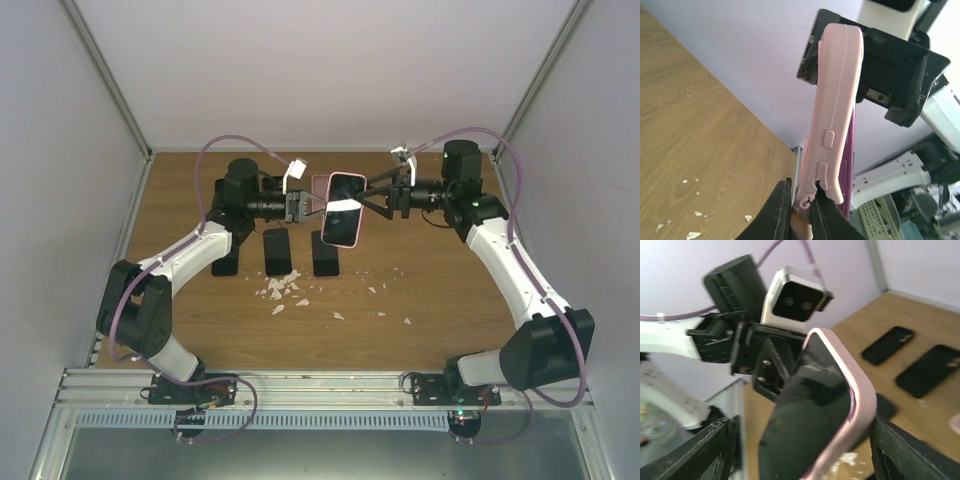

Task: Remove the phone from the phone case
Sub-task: Remove the phone case from the phone.

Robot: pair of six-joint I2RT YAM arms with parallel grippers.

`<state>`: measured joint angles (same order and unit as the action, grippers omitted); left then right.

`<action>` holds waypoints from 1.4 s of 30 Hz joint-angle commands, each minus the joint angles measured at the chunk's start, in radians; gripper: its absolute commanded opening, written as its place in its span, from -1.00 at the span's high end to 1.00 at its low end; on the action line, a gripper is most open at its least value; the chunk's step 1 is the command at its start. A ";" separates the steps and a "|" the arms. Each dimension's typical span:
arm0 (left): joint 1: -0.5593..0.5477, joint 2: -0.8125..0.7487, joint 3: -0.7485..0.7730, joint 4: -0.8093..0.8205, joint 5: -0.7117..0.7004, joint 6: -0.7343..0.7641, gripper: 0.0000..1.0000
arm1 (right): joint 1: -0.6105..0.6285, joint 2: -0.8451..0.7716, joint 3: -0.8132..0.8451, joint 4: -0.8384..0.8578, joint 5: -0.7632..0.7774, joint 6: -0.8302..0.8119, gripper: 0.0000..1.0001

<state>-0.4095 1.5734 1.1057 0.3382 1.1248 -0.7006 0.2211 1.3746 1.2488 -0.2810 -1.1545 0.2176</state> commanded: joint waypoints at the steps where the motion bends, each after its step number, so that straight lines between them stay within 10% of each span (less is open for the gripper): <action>1: 0.034 -0.019 -0.014 0.060 -0.092 -0.090 1.00 | -0.008 -0.038 0.040 -0.115 0.256 -0.174 -0.49; 12: 0.074 0.004 -0.023 -0.133 -0.344 -0.388 1.00 | 0.138 -0.082 0.010 -0.161 0.589 -0.350 -0.73; 42: 0.093 0.032 -0.084 -0.081 -0.323 -0.556 1.00 | 0.543 0.024 -0.083 0.006 1.151 -0.706 -0.60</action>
<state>-0.3244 1.6123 1.0267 0.1551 0.7849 -1.2407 0.7380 1.3849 1.1748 -0.3218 -0.0711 -0.4419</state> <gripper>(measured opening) 0.087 0.802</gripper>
